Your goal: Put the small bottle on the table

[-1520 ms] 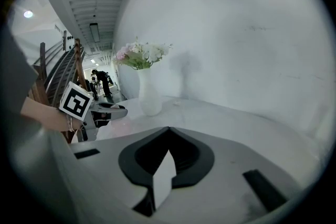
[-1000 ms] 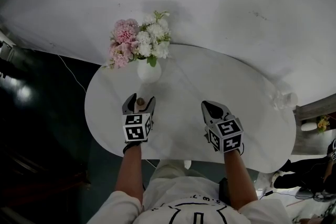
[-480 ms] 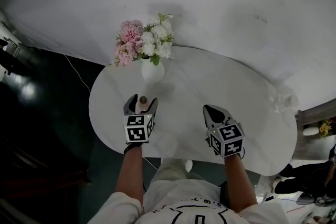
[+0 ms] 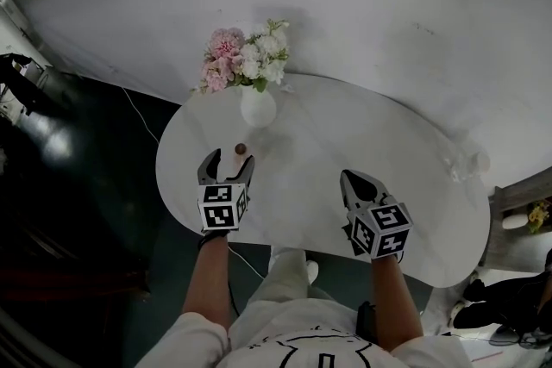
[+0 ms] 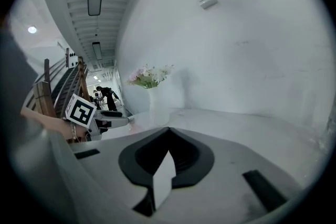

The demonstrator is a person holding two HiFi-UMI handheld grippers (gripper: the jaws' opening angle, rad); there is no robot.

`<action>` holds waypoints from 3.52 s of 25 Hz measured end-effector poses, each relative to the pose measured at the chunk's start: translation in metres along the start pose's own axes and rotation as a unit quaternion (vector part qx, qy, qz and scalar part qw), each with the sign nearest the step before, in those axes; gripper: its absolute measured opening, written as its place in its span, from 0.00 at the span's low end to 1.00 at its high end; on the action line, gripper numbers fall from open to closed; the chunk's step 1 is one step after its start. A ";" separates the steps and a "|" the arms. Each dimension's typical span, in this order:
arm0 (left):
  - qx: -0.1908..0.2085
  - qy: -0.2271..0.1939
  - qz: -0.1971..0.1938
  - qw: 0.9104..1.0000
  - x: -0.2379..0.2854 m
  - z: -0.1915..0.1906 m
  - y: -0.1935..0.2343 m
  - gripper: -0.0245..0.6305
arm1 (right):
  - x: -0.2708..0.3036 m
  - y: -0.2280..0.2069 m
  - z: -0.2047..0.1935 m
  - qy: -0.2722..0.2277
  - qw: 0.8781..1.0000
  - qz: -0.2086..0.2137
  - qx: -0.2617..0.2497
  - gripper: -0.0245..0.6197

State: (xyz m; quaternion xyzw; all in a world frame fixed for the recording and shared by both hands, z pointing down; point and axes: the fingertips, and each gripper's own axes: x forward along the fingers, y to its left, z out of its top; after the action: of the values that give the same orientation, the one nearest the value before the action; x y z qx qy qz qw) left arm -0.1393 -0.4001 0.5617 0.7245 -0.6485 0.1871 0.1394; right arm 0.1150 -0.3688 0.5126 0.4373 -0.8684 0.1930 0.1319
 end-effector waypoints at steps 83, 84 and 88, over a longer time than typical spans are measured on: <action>0.098 -0.353 -0.035 0.930 -0.381 0.170 0.090 0.04 | -0.234 0.267 0.149 -0.279 0.929 -0.159 -0.181 0.03; 0.098 -0.353 -0.034 0.930 -0.381 0.170 0.091 0.04 | -0.234 0.268 0.147 -0.277 0.930 -0.161 -0.181 0.03; 0.098 -0.353 -0.037 0.930 -0.382 0.171 0.090 0.04 | -0.238 0.267 0.143 -0.273 0.930 -0.167 -0.183 0.03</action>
State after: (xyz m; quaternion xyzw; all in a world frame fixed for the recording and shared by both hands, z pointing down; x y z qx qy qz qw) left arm -0.2466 -0.1481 0.2335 0.7776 -0.6069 -0.0233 -0.1626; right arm 0.0287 -0.1196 0.2320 0.5802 -0.8055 -0.1207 -0.0025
